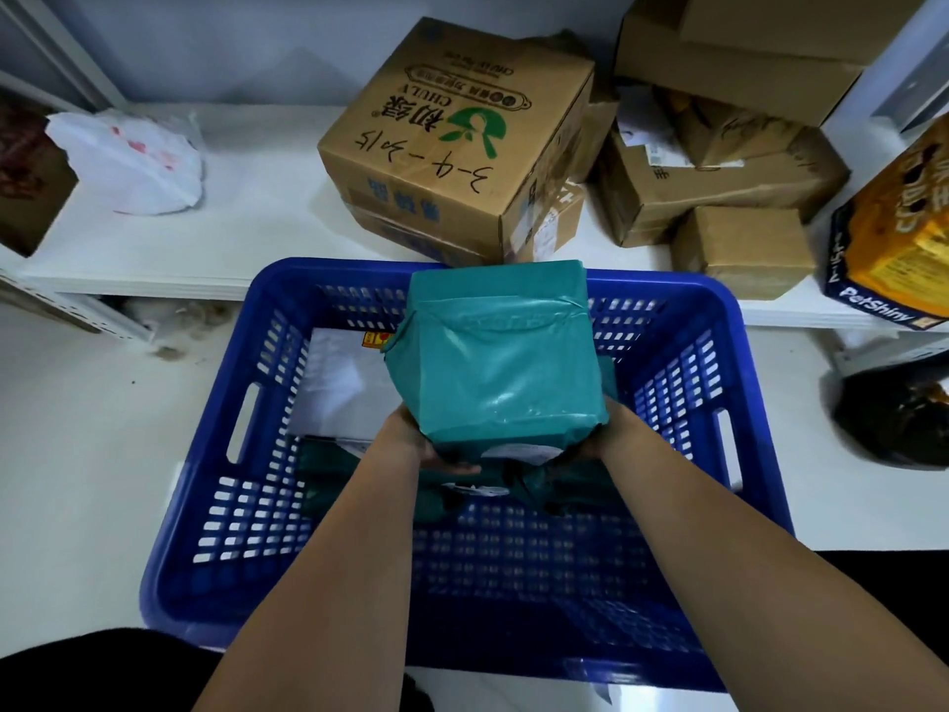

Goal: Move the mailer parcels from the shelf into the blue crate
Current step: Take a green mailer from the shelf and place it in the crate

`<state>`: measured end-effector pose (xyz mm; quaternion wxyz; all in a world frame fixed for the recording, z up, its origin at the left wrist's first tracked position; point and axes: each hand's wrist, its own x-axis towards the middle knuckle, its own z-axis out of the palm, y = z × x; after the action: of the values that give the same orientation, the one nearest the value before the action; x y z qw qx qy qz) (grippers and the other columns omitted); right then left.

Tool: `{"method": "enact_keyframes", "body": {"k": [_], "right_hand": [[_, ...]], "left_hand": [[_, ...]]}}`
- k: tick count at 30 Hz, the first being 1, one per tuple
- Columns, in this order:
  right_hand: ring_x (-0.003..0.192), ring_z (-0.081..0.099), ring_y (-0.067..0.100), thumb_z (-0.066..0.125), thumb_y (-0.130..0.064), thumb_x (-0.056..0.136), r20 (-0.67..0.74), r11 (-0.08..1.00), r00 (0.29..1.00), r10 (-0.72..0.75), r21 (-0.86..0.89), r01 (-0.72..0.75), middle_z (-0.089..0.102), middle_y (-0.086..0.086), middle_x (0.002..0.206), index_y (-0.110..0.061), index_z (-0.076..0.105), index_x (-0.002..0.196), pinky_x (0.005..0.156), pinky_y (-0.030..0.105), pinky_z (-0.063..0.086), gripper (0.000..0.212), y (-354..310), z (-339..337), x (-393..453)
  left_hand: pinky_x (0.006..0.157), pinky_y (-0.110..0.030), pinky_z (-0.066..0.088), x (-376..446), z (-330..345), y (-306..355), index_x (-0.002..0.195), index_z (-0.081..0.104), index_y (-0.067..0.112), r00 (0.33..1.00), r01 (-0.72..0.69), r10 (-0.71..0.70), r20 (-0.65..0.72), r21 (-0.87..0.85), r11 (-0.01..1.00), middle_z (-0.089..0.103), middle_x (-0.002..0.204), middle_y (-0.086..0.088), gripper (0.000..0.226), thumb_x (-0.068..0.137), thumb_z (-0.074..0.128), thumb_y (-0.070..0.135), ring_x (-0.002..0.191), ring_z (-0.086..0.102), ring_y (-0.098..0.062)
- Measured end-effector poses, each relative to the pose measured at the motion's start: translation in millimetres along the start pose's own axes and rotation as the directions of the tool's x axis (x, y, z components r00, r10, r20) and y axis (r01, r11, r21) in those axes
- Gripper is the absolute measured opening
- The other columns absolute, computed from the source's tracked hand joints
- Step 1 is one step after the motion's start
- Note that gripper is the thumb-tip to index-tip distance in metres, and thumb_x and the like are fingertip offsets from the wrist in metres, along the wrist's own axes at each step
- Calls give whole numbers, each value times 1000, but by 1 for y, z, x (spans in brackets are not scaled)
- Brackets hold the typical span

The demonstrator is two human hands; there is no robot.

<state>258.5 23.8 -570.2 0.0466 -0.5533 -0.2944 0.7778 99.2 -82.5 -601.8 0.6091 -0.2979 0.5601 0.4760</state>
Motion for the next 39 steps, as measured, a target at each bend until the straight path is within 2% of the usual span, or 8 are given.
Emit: {"method": "enact_keyframes", "body": {"k": [6,13,17,24,28,33,37,39], "right_hand": [[26,53,11,27,-7,105,-15,993,993,-113,-24,113,57,8,46,-6,55,55,25,16,37,58,5,-29,-57],[61,69,14,45,-44,99,40,992,992,-124,0,124,74,4,72,-9,73,85,67,25,54,47,-7,-45,-93],[104,68,25,45,-60,94,93,980,979,-181,97,172,72,7,115,-19,72,115,87,40,54,53,-13,-41,-96],[113,64,28,43,-29,100,72,903,928,-366,269,335,68,11,123,-11,64,127,101,44,49,39,-8,-31,-92],[108,67,24,42,-32,101,68,901,918,-391,233,367,71,8,118,-16,66,123,96,41,52,36,0,-20,-76],[100,68,24,48,-35,97,41,932,942,-334,161,324,70,6,117,-15,70,109,90,36,52,32,11,-19,-51],[97,63,32,51,-29,88,-191,924,938,-288,203,325,63,17,126,-13,67,109,82,37,48,31,-3,-27,-46],[108,64,37,45,-16,95,-518,881,791,-326,138,453,65,19,122,-4,61,121,82,35,49,34,-16,-29,-60]], "left_hand": [[50,-31,55,-40,0,3,81,61,7,974,-205,168,154,269,941,69,61,-11,35,99,51,35,59,65,-26],[96,-46,51,-71,-18,-5,148,27,30,883,-442,369,289,253,861,66,125,-11,76,86,71,23,108,66,-25],[100,-34,49,-91,-14,-8,121,61,14,787,-588,479,388,235,774,73,109,-1,24,99,52,14,88,70,-8],[56,-34,57,-121,5,-14,145,36,47,761,-594,460,457,207,777,52,143,-8,47,106,39,20,113,62,-35],[80,-41,59,-104,8,-22,141,48,28,787,-599,530,316,185,779,54,141,-11,38,105,40,16,121,57,-32],[91,-41,53,-96,-1,-13,123,63,20,732,-597,617,287,-165,785,70,120,-6,72,87,35,76,107,68,-24],[93,-40,53,-100,10,-2,132,54,23,651,-756,723,229,116,644,68,121,-3,54,85,71,43,106,67,-20],[89,-39,56,-86,17,-5,128,58,19,606,-785,787,112,242,570,69,116,-4,49,83,77,14,103,67,-22]]}}
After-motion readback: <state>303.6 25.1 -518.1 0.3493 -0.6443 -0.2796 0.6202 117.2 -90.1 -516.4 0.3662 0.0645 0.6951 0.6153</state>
